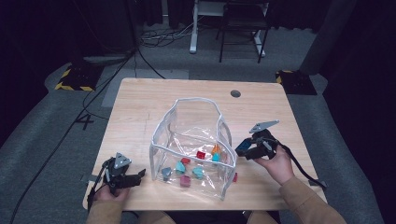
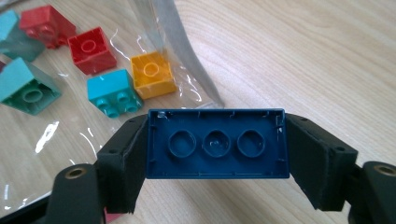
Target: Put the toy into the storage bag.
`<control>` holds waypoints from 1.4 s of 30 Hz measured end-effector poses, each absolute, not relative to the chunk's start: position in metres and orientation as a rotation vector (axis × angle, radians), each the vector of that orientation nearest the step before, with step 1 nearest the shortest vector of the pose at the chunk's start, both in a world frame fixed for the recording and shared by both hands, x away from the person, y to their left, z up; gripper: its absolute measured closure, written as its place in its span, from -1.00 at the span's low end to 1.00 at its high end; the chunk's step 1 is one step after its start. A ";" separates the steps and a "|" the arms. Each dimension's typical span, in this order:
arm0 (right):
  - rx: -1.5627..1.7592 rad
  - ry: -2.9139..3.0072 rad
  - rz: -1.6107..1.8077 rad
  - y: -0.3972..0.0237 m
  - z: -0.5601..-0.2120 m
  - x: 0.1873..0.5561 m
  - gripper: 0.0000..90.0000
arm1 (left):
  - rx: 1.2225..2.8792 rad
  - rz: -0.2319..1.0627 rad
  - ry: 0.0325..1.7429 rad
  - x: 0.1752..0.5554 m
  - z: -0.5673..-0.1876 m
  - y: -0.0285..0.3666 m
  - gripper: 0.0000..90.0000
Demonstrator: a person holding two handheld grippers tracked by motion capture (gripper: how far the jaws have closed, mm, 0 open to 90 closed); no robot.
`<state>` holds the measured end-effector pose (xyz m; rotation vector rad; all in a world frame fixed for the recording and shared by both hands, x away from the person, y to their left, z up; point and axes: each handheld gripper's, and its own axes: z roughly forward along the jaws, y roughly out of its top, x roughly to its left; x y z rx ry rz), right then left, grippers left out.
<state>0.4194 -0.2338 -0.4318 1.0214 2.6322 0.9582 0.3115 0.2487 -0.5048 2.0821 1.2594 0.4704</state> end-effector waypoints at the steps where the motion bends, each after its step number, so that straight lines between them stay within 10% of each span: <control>1: 1.009 2.624 0.965 -0.234 -0.427 0.418 -0.39 | 2.082 0.470 1.260 0.311 -0.505 0.249 -0.56; 42: 0.770 2.462 1.325 -0.228 -0.308 0.398 -0.40 | 2.083 0.470 1.259 0.311 -0.505 0.249 -0.56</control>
